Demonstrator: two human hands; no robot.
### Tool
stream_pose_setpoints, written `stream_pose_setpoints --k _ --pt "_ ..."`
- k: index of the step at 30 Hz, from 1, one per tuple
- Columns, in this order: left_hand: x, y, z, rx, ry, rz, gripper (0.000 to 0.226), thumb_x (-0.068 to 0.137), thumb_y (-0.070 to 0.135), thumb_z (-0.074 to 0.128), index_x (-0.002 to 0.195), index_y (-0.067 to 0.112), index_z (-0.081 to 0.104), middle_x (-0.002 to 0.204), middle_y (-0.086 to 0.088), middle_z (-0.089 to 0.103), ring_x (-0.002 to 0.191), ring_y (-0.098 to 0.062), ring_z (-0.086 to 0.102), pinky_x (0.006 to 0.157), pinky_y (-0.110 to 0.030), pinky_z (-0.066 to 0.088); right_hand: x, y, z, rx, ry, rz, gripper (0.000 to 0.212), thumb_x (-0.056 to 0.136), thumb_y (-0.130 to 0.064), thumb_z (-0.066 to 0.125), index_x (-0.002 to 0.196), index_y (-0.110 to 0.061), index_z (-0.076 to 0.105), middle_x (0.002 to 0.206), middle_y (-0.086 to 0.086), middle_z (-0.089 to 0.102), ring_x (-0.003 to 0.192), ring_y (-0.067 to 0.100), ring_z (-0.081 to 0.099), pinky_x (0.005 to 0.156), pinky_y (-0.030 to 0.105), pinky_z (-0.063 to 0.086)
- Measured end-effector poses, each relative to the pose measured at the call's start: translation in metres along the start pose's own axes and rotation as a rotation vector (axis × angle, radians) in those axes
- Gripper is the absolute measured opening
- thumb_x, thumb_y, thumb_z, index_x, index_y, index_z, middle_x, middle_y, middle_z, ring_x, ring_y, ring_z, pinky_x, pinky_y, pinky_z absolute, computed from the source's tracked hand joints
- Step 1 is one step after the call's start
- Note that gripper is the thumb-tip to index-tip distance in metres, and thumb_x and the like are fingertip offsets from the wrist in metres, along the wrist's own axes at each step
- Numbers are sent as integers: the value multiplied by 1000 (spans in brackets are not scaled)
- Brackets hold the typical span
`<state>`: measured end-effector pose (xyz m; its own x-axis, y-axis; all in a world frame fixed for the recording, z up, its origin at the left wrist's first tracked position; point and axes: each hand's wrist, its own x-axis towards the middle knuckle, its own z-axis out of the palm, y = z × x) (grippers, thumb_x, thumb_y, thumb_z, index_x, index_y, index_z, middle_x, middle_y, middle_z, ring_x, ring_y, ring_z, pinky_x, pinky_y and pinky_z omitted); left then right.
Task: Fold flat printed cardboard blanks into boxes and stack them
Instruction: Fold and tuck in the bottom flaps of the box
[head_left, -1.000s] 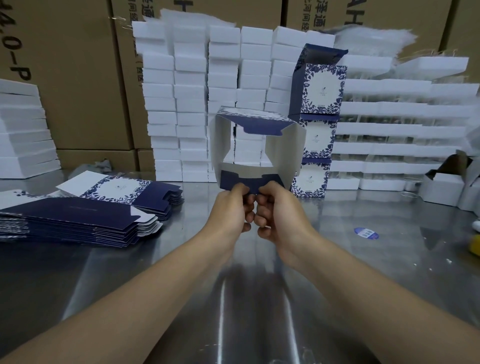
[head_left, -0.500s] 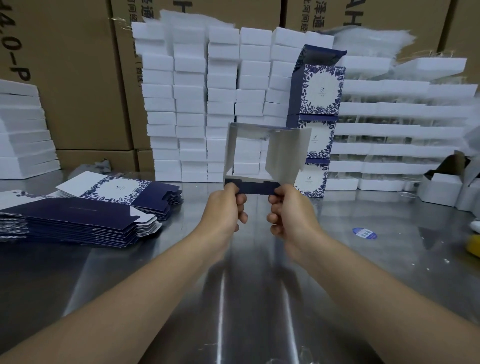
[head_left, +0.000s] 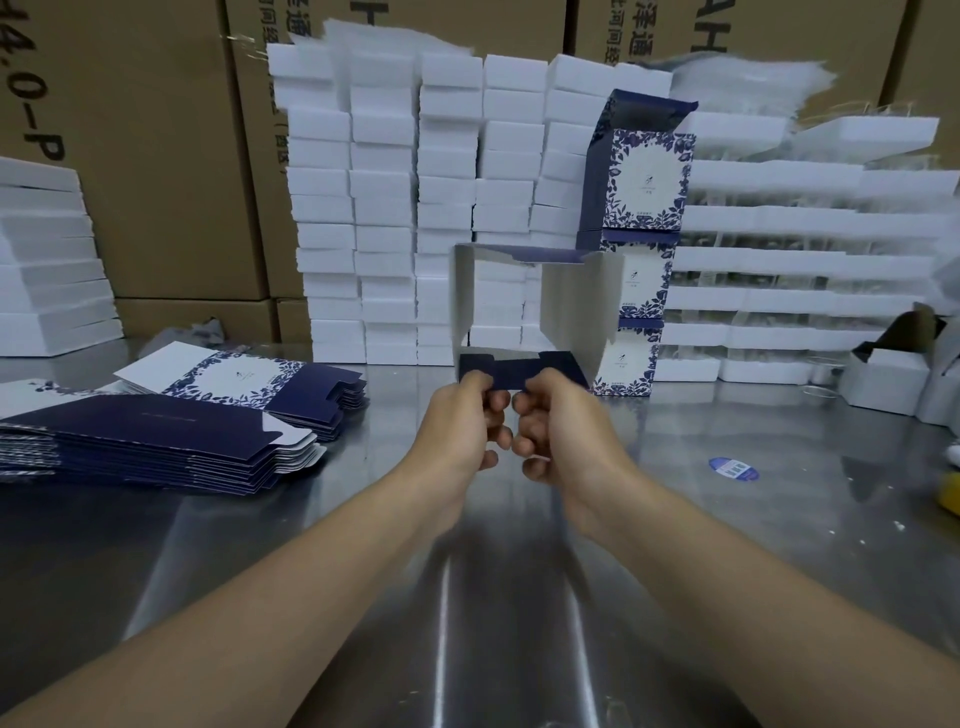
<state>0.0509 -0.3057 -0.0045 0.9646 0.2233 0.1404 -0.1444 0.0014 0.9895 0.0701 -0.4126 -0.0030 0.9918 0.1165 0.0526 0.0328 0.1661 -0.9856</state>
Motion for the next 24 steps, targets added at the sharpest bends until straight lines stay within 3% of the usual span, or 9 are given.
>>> stream_pose_setpoints --k 6,10,19,24 --pt "-4 -1 2 -2 -17 -6 39 100 33 50 62 23 47 72 -5 48 55 -14 47 65 -34 38 -1 2 4 74 -26 20 27 97 -18 42 70 -20 45 46 -7 37 38 11 40 46 25 23" --pt "-1 -2 1 41 -6 4 39 101 25 48 62 21 44 59 2 43 51 -13 46 66 -34 40 -1 2 4 21 -38 28 25 95 -20 45 70 -20 46 49 -5 35 42 13 41 46 25 25" --pt "2 -5 1 -45 33 -15 41 105 33 42 67 22 50 56 7 46 50 -11 48 66 -34 37 1 2 1 -4 49 23 27 100 -24 42 74 -19 50 47 -8 39 39 11 41 41 23 27" --pt "8 -6 -3 14 90 27 41 105 27 37 67 19 49 57 7 46 50 -12 48 61 -34 33 4 -2 -5 51 82 42 27 102 -27 49 77 -18 56 46 -9 42 39 9 44 38 21 27"
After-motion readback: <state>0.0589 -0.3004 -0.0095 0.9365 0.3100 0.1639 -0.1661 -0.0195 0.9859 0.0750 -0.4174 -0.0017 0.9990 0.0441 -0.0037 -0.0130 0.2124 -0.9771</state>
